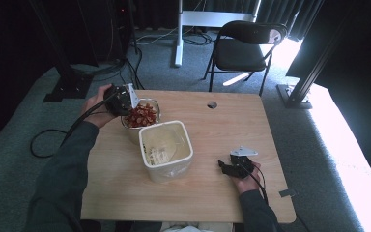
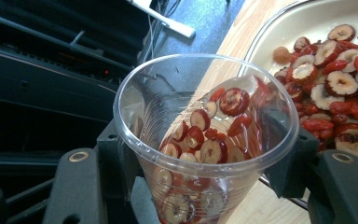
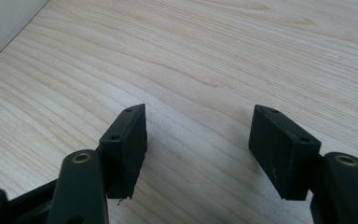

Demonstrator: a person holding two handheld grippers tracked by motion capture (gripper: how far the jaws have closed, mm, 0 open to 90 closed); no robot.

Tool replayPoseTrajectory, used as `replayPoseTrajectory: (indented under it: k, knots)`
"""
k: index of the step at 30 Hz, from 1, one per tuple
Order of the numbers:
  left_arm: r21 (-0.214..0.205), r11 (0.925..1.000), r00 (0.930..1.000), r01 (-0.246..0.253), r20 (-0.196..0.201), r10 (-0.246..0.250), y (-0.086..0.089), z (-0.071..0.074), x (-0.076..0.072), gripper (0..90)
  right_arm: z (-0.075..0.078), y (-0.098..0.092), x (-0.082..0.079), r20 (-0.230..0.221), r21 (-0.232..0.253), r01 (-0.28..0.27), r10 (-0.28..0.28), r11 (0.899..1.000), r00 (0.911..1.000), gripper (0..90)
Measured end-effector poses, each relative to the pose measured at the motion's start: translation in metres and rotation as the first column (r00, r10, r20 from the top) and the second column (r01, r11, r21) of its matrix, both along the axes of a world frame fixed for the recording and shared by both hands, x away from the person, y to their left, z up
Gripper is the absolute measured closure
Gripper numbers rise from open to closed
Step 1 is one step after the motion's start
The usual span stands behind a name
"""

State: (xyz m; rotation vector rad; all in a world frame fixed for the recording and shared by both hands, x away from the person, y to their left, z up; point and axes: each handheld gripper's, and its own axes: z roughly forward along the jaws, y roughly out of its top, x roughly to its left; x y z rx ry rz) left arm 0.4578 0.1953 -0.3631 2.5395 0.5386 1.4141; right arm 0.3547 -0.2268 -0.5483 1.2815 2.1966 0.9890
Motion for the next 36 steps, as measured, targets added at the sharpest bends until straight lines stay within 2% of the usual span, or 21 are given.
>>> replayPoseTrajectory:
  k: [4,5,6,8,12,14,19,29,35,36]
  knots:
    - [0.044,0.999,1.0,0.004,0.003,-0.004,-0.003,0.0,0.0,37.9,0.0,0.0,0.0,0.0,0.0,0.0,0.0,1.0,1.0,36.3]
    - [0.044,0.999,1.0,0.004,0.003,-0.004,-0.003,0.0,0.0,37.9,0.0,0.0,0.0,0.0,0.0,0.0,0.0,1.0,1.0,36.3]
    - [0.076,0.9971,1.0,0.008,0.004,-0.009,-0.005,-0.002,-0.001,37.9,0.0,0.0,0.0,0.0,0.0,0.0,0.0,1.0,1.0,36.4]
    - [0.084,0.9964,0.9999,0.015,-0.003,-0.014,-0.006,-0.002,-0.001,37.9,0.0,0.0,0.0,0.0,0.0,0.0,0.0,1.0,1.0,36.3]
    - [0.147,0.9888,0.9998,0.022,-0.004,-0.021,-0.009,-0.005,-0.001,37.9,0.0,0.0,0.0,0.0,0.0,0.0,0.0,1.0,1.0,36.3]
    - [0.153,0.9878,0.9996,0.029,-0.012,-0.027,-0.01,-0.006,-0.001,37.9,0.0,0.0,0.0,0.001,-0.001,0.0,0.0,1.0,1.0,36.4]
    - [0.199,0.9794,0.9994,0.035,-0.013,-0.033,-0.013,-0.008,-0.001,37.9,0.0,0.0,0.0,0.001,-0.001,-0.001,0.001,1.0,1.0,36.3]
    - [0.223,0.9738,0.9991,0.043,-0.002,-0.043,-0.016,-0.005,-0.002,37.9,0.0,0.0,0.0,0.001,0.0,0.0,0.0,1.0,1.0,36.3]
    - [0.25,0.9674,0.9991,0.041,-0.003,-0.042,-0.017,-0.006,-0.001,37.9,0.0,0.0,0.0,0.001,0.0,-0.001,0.001,1.0,1.0,36.4]
    - [0.262,0.9643,0.9991,0.041,0.0,-0.043,-0.017,-0.006,-0.001,37.9,0.0,0.0,0.0,0.001,0.0,0.0,0.0,1.0,1.0,36.3]
